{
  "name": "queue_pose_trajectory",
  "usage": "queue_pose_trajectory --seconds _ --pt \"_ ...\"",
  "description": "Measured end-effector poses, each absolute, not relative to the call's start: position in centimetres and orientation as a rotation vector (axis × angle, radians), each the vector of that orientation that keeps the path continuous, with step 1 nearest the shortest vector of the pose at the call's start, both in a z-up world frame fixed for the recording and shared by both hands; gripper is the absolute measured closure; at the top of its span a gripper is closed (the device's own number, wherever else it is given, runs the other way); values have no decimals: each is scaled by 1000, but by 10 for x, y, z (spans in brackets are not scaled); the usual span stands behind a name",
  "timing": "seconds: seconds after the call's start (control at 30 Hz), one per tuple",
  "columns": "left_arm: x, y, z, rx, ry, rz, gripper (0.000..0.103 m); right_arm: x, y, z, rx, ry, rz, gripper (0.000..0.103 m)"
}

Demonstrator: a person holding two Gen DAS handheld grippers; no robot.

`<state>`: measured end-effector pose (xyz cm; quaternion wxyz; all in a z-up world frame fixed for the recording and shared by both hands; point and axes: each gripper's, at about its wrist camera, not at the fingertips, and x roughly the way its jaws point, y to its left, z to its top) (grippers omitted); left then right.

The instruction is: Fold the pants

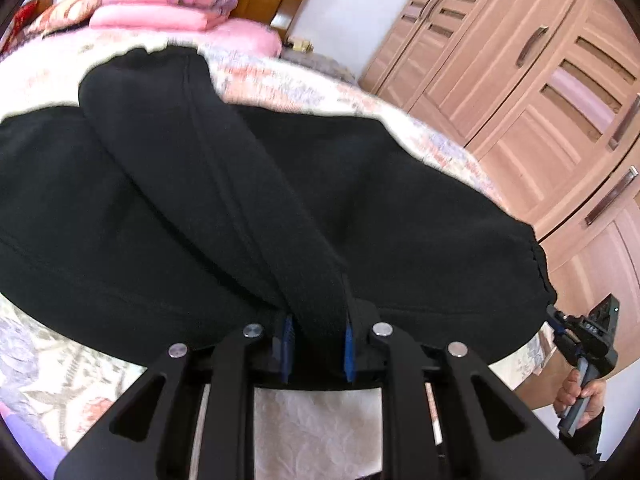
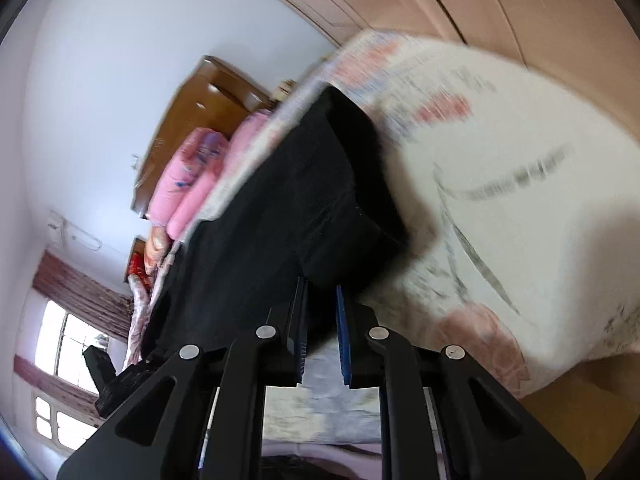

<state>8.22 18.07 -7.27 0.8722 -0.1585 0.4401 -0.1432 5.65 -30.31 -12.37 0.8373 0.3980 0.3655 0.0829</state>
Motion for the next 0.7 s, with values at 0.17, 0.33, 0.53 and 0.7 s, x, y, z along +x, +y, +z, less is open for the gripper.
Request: queue_pose_trajectory --seconds 0.17,0.33,0.53,0.7 --pt "85 179 -74 -322 905 -297 83 51 -301 -118 827 765 166 90" --pt "85 176 -76 -326 897 -309 76 50 -298 -121 795 766 158 89" --pt "74 174 -53 -194 830 -164 17 28 -290 -90 614 763 18 61" --pt "63 183 -13 -173 661 -68 13 41 -241 -47 336 669 111 61"
